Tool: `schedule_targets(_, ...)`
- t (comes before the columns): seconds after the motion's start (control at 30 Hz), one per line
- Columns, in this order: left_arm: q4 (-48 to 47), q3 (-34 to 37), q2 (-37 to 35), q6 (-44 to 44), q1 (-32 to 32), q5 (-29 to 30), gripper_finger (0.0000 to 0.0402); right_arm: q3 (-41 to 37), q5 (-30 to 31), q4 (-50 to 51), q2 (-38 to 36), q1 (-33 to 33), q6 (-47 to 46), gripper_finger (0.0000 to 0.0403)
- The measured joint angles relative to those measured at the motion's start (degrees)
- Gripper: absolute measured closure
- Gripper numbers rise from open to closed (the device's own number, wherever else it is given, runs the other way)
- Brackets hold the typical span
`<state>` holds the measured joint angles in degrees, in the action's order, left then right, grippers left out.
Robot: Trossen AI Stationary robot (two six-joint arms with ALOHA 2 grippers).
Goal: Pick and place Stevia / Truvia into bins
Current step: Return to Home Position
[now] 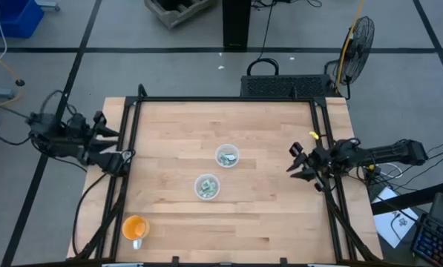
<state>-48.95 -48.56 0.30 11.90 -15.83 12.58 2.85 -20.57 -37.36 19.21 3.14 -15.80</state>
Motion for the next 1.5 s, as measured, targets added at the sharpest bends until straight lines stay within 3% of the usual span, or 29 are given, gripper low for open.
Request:
schedule_targets(0.17,1.9,1.6,0.0,-5.0,0.1,-0.3,0.0252,-0.1,3.4,4.4,-1.0,-3.4,-0.4,0.0314)
schedule_targets(0.27,8.3,7.5,0.0,-5.2,0.1,-1.5,0.0252,-0.1,4.0,4.5,-1.1,-5.0,-0.4,0.0314)
schedule_targets(0.5,28.8,24.9,0.0,-5.3,0.1,-11.9,0.0252,-0.1,4.0,4.2,-1.0,-7.2,0.0,0.0314)
schedule_targets(0.7,44.6,37.5,0.0,-5.1,0.1,-14.1,0.0252,-0.2,4.1,4.6,-0.9,-7.3,0.4,0.0314)
schedule_targets(1.1,53.4,48.0,0.0,-3.4,0.1,-16.5,0.0252,-0.2,4.1,4.7,-0.8,-7.3,0.4,0.0314)
schedule_targets(1.5,50.3,48.0,0.2,-3.0,0.1,-15.1,0.0252,-0.2,4.2,4.7,-0.8,-7.2,0.4,0.0314)
